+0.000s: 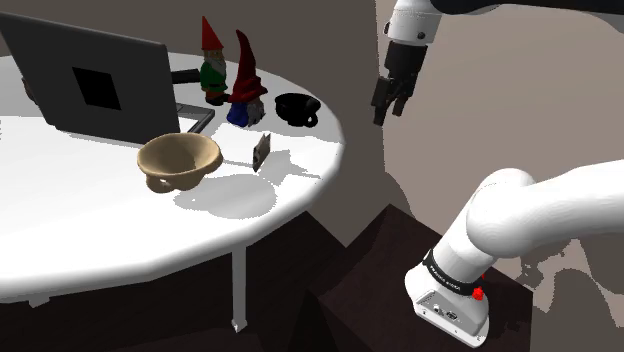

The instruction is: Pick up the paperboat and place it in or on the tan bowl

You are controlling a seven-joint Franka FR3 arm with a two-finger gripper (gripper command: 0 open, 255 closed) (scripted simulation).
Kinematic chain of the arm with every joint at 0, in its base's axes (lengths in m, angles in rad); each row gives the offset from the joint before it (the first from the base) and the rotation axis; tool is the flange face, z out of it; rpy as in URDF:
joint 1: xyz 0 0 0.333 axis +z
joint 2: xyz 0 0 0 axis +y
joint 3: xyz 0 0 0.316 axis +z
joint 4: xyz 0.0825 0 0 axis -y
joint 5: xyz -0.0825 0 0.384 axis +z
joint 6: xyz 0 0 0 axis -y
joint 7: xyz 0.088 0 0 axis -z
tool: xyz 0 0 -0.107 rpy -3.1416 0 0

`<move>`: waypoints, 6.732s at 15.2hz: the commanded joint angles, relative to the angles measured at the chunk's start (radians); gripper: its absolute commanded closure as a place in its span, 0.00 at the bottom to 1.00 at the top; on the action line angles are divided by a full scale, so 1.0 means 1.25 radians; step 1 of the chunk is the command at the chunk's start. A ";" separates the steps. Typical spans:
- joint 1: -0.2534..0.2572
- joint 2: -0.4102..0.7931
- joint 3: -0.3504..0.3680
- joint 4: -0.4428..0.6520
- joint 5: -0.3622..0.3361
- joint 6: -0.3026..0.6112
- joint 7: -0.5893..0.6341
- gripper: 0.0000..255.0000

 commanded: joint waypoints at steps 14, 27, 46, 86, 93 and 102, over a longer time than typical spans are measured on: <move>-0.049 0.347 0.185 0.139 0.071 0.210 0.440 0.00; -0.055 0.774 0.229 0.475 -0.041 0.288 0.854 0.00; -0.049 0.824 0.221 0.449 -0.057 0.363 0.886 1.00; -0.046 0.772 0.230 0.728 -0.036 0.034 0.874 1.00; 0.039 0.874 0.266 0.869 -0.069 -0.011 0.986 1.00; 0.234 1.141 0.282 1.283 -0.152 -0.162 1.124 1.00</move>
